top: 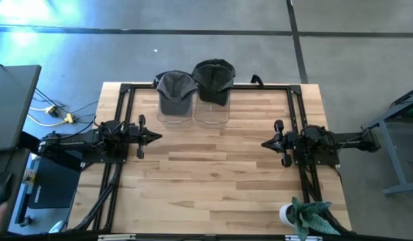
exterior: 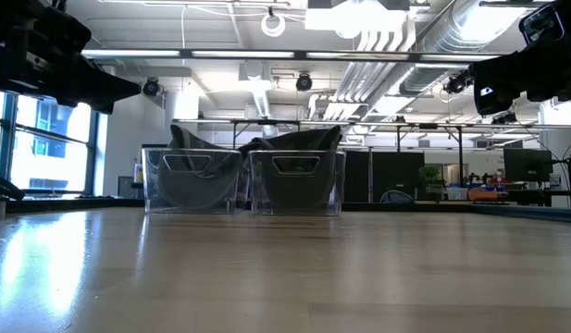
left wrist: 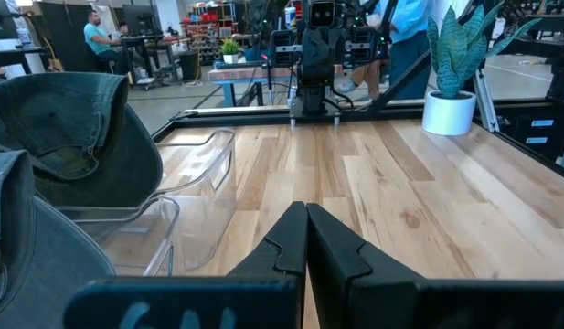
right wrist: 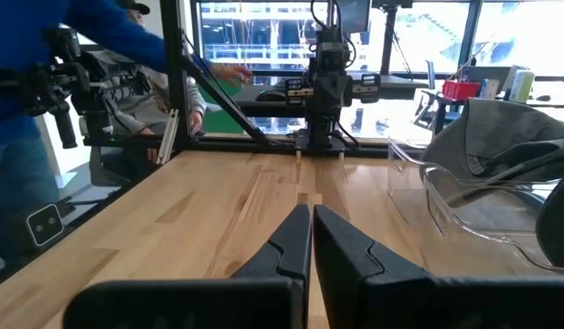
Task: Pick & Place hat
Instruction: Return to Home Position
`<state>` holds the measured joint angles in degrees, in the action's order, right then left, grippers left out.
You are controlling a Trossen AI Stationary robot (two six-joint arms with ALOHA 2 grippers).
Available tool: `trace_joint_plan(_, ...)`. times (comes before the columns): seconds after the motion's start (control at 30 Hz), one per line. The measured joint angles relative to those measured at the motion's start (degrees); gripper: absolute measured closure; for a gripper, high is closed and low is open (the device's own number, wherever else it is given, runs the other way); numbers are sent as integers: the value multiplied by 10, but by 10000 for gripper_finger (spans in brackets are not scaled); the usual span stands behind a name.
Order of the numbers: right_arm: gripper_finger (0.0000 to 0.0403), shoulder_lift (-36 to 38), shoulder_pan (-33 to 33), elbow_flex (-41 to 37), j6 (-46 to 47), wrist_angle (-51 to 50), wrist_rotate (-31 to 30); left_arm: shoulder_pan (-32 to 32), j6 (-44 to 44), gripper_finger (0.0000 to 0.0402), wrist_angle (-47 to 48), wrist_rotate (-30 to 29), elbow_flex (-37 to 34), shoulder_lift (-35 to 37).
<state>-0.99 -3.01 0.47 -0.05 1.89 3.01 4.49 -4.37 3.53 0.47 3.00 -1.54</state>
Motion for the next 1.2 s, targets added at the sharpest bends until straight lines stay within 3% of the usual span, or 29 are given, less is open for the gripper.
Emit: trace_joint_plan(1.2, 391, 0, 0, 0, 0, 0, 0, 0, 0, 401, 0, 0, 1, 0)
